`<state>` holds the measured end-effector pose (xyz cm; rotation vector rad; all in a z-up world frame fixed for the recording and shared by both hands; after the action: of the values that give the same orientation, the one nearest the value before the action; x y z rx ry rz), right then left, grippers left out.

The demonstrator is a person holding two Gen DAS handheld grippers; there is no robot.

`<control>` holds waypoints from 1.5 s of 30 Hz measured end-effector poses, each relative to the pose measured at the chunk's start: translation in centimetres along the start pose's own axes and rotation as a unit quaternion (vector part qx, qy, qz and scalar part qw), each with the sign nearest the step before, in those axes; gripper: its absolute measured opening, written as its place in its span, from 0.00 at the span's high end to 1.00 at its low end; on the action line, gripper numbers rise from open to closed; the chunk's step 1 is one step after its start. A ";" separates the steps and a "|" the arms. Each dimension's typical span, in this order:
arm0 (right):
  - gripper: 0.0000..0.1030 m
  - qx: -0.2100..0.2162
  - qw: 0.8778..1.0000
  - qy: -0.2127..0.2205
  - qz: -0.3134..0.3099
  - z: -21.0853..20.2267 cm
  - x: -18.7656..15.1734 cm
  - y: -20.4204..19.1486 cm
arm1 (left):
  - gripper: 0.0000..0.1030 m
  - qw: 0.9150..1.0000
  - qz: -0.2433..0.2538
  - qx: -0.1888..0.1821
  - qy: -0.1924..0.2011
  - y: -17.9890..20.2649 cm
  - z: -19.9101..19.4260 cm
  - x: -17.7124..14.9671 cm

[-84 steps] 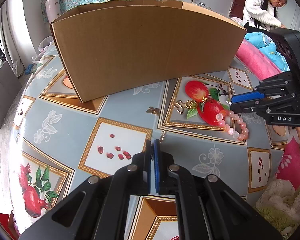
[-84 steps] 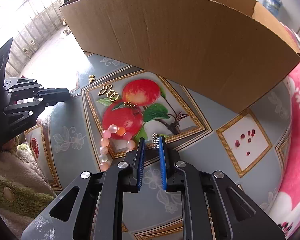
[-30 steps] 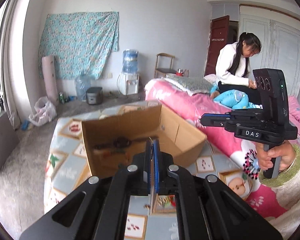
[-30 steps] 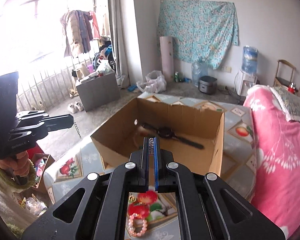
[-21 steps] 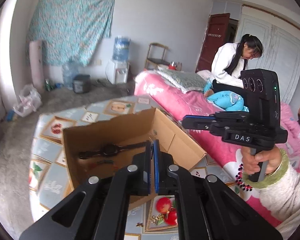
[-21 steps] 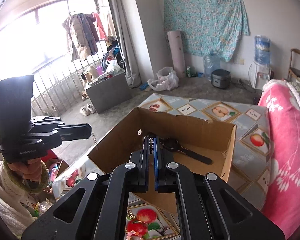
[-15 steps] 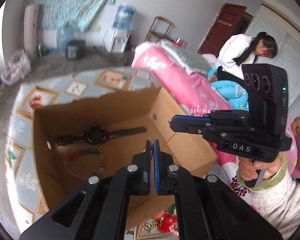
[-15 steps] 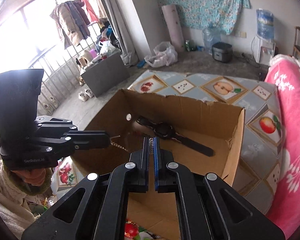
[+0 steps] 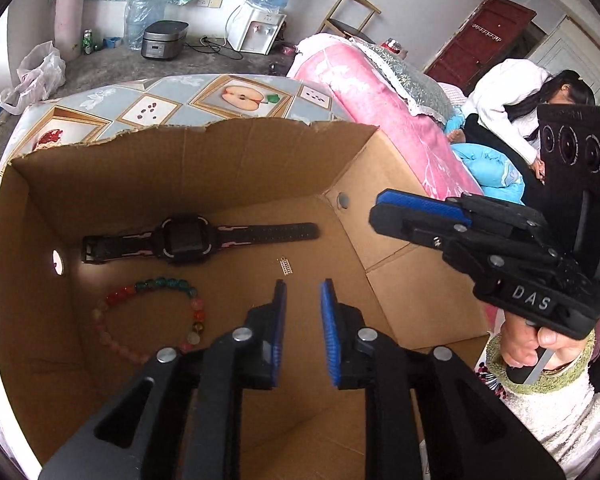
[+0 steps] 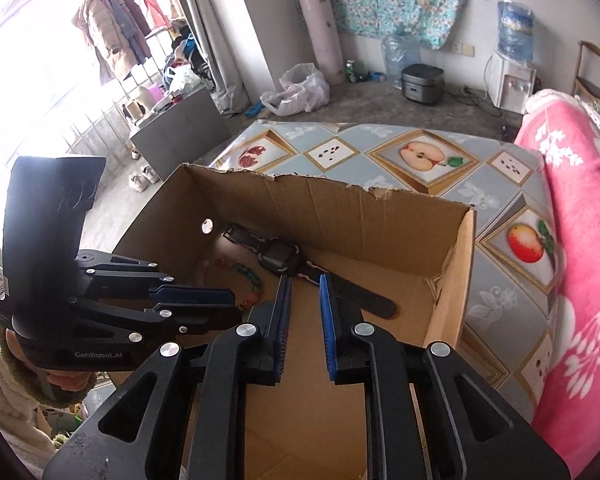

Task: Organize jewelry

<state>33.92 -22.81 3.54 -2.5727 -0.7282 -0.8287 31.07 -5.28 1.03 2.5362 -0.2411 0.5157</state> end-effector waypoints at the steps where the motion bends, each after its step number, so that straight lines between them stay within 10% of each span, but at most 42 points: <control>1: 0.85 -0.002 1.000 0.005 0.004 -0.5 0.0 0.1 | 0.84 1.000 -0.001 0.000 0.003 0.0 -0.3 0.0; 7: 0.63 -0.016 0.999 0.040 0.014 -4.3 0.1 0.0 | 0.82 0.999 0.014 0.002 0.049 0.8 -4.3 -0.5; 20: 0.27 -0.071 0.992 0.088 0.052 -10.5 -6.4 -2.5 | 0.16 0.976 -0.013 0.058 0.208 -3.2 -16.7 -8.6; 31: 0.27 -0.053 0.978 0.072 0.190 -7.4 -11.6 0.4 | 0.14 0.977 -0.119 -0.005 0.175 -8.6 -13.0 -12.5; 45: 0.25 -0.066 0.982 0.024 0.173 -4.1 -11.3 -0.6 | 0.13 0.974 -0.135 -0.056 0.172 -7.9 -10.6 -11.1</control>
<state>23.88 -28.30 -0.15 -2.6731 -0.2043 -0.8437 19.84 7.81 1.10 2.2746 0.1947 0.7936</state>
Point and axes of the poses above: each gripper's, at about its wrist camera, not at the fingertips, and z roughly the way its jaws point, y to its right, x to its top, the point moved 4 cm from there along z, roughly the way its jaws point, and after that the axes turned 8 degrees about -z, right-handed, at the moved point
